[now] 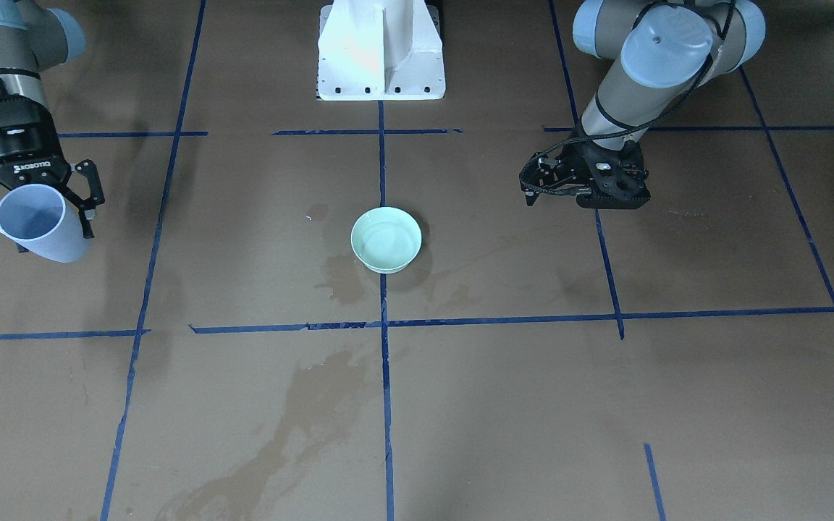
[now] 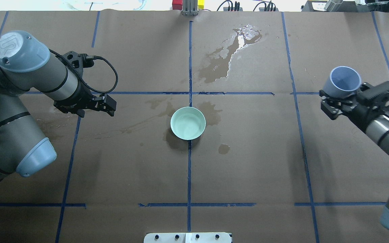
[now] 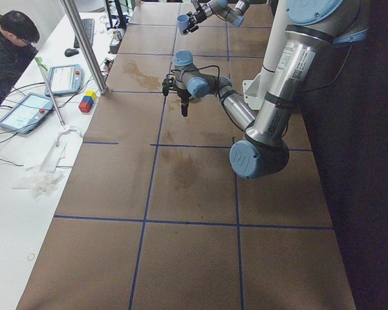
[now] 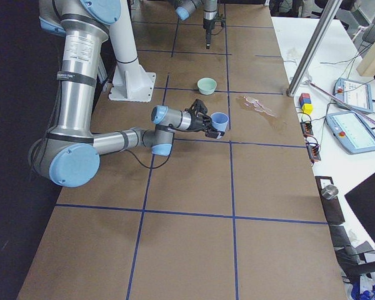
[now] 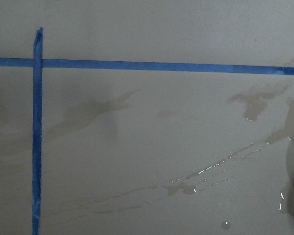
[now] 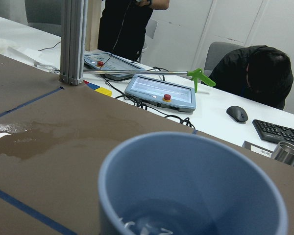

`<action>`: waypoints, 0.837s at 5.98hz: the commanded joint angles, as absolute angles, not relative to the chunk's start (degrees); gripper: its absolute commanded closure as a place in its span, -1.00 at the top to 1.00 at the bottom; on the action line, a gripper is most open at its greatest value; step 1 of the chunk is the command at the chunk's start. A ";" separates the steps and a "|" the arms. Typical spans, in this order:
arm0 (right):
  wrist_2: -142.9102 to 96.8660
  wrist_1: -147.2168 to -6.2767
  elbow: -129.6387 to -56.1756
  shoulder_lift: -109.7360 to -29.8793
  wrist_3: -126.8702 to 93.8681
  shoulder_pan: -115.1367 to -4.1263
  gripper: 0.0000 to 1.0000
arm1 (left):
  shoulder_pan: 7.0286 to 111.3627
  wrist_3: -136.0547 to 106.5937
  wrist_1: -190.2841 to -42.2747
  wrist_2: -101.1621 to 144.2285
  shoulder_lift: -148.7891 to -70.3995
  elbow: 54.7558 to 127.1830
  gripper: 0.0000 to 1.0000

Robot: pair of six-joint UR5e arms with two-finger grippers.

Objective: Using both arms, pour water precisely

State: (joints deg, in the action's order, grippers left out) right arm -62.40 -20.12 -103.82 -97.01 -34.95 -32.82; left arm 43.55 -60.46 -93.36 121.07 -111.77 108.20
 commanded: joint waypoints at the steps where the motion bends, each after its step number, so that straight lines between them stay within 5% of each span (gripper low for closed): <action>1: -62.14 -35.08 -105.73 -87.16 -35.15 -31.65 -1.00 | 43.51 -60.56 -93.43 121.11 -111.97 108.19 1.00; 5: -45.47 -69.97 -104.94 -64.72 -35.51 -18.22 -1.00 | 43.51 -60.64 -93.34 121.11 -111.97 108.19 1.00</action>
State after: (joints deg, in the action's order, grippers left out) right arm -48.97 -62.15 -105.04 -68.57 -35.48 -21.20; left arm 43.51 -60.59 -93.36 121.10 -111.97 108.13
